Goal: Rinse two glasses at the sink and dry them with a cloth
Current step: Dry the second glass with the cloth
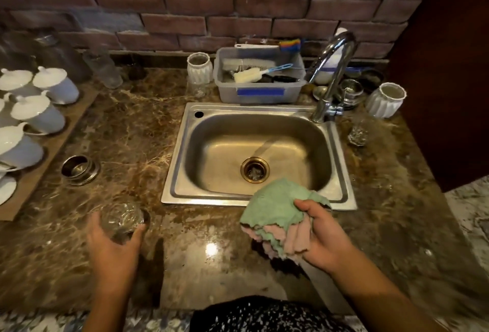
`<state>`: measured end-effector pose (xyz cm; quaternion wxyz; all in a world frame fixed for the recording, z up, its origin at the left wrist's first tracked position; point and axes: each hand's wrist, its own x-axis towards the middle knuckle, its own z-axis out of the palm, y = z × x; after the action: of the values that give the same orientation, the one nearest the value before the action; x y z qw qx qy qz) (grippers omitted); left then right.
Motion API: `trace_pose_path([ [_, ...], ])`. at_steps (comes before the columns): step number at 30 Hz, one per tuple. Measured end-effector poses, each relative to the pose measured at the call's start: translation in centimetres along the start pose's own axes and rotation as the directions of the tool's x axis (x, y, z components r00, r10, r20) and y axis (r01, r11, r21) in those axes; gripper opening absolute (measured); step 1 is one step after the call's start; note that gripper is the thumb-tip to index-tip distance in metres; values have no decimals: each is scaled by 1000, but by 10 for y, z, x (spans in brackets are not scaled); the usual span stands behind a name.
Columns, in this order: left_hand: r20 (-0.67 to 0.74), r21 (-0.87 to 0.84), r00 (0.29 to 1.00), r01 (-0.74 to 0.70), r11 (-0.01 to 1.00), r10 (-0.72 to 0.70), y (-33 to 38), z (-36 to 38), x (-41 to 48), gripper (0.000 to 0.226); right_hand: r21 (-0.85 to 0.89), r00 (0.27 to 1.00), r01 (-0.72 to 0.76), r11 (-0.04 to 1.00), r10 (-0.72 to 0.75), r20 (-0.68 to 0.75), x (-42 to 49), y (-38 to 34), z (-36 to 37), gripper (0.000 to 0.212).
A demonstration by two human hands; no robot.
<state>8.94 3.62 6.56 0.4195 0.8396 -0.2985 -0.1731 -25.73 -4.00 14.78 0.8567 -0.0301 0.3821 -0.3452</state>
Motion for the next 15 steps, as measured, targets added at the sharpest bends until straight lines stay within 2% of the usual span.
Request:
trace_pose_path([
  [5, 106, -18, 986, -126, 992, 127, 70, 34, -29, 75, 40, 997, 67, 997, -68, 29, -17, -38, -31, 105],
  [9, 250, -31, 929, -274, 961, 273, 120, 81, -52, 74, 104, 991, 128, 986, -131, 18, -28, -66, -58, 109],
  [12, 409, 22, 839, -401, 916, 358, 157, 116, -77, 76, 137, 987, 163, 977, -163, -8, -37, -84, -78, 113],
  [15, 566, 62, 661, -630, 774, 493, 193, 152, -99, 76, 163, 986, 169, 972, -163, -45, -47, -97, -99, 114],
])
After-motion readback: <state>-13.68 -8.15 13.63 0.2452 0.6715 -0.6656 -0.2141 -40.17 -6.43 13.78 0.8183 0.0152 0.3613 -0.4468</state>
